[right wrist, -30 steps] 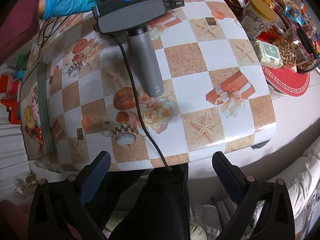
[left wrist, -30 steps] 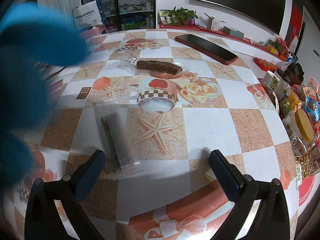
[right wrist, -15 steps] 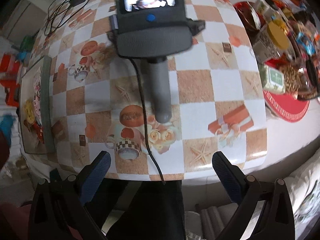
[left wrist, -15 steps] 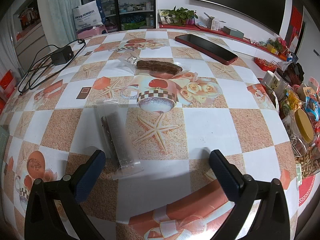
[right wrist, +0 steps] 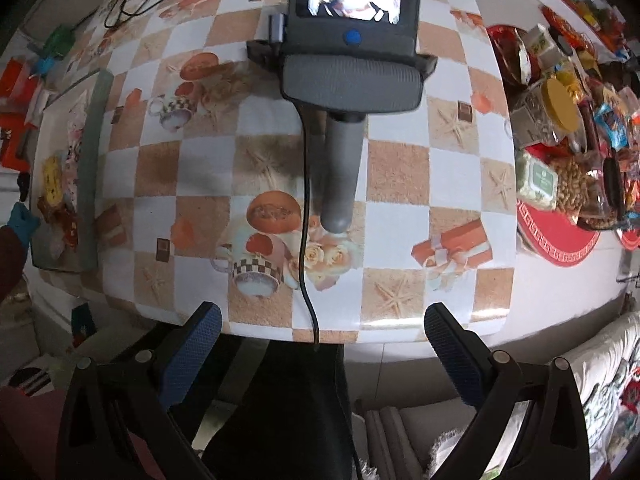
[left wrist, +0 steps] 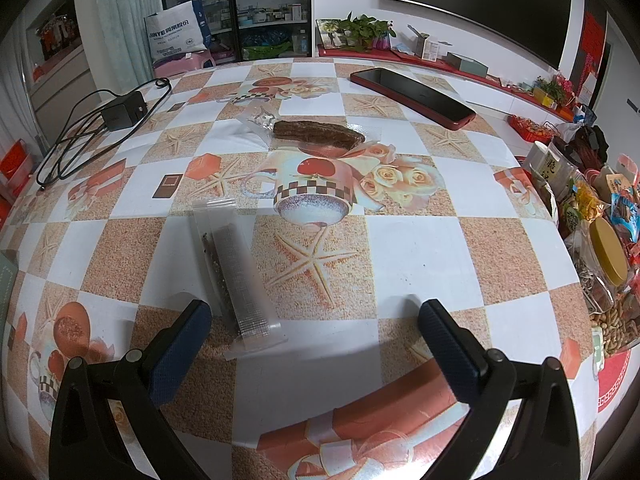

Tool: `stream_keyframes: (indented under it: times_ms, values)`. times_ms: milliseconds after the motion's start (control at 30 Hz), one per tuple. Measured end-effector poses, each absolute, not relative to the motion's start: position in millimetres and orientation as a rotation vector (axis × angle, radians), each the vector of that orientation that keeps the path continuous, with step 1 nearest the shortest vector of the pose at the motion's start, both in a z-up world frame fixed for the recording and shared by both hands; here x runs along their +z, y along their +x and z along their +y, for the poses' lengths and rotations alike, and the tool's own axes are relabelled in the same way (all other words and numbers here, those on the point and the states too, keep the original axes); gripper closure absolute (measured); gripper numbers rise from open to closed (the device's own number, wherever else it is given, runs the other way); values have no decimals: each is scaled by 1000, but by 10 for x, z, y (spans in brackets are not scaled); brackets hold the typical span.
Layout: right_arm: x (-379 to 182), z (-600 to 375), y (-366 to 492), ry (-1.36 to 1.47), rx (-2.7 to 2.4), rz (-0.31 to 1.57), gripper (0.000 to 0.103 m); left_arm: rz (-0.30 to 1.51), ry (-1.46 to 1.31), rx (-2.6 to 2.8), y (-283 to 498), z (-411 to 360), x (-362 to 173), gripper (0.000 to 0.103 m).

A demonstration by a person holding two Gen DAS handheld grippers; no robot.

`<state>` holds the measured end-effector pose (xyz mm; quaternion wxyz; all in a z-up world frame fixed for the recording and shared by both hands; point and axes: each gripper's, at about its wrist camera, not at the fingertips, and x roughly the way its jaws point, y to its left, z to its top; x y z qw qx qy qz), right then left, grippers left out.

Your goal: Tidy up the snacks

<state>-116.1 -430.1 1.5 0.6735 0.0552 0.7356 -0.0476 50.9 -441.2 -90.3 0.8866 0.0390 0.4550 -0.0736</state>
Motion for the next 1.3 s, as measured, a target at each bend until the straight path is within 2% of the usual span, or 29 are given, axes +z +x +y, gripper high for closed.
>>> stream_keyframes:
  times_ms: [400, 867, 1300]
  values:
    - [96, -4168, -934, 127, -62, 1622, 1, 946, 81, -153, 506, -4414, -902, 0]
    - [209, -4504, -812, 286, -132, 1538, 1, 946, 81, -153, 503, -4415, -901, 0]
    - [270, -4631, -717, 321, -132, 1501, 1, 946, 81, -153, 499, -4420, -898, 0]
